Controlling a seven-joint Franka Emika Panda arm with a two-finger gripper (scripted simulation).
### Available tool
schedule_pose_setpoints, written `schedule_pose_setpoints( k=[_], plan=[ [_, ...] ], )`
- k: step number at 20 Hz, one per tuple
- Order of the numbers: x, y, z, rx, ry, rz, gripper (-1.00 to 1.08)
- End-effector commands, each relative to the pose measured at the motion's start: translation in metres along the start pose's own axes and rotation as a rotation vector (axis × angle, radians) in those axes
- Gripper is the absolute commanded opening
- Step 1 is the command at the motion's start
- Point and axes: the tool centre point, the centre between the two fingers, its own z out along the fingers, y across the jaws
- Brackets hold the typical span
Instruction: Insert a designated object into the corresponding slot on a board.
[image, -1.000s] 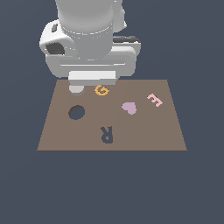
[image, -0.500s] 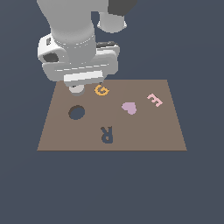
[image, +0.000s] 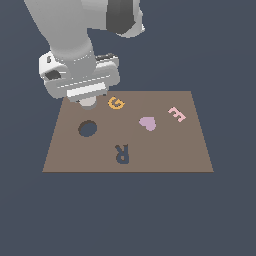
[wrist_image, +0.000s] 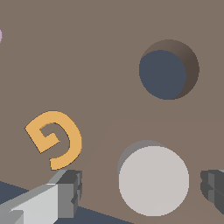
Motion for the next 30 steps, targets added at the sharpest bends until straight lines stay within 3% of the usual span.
schedule_pose_setpoints(
  k=[1, 23, 24, 30],
  plan=[
    [-0.005, 0.005, 0.007, 0.001, 0.003, -0.024, 1.0],
    [-0.013, 0.015, 0.038, 0.004, 0.007, -0.058, 1.0],
    [-0.013, 0.015, 0.038, 0.004, 0.007, -0.058, -1.0],
    [-0.013, 0.015, 0.038, 0.004, 0.007, -0.058, -1.0]
  ],
)
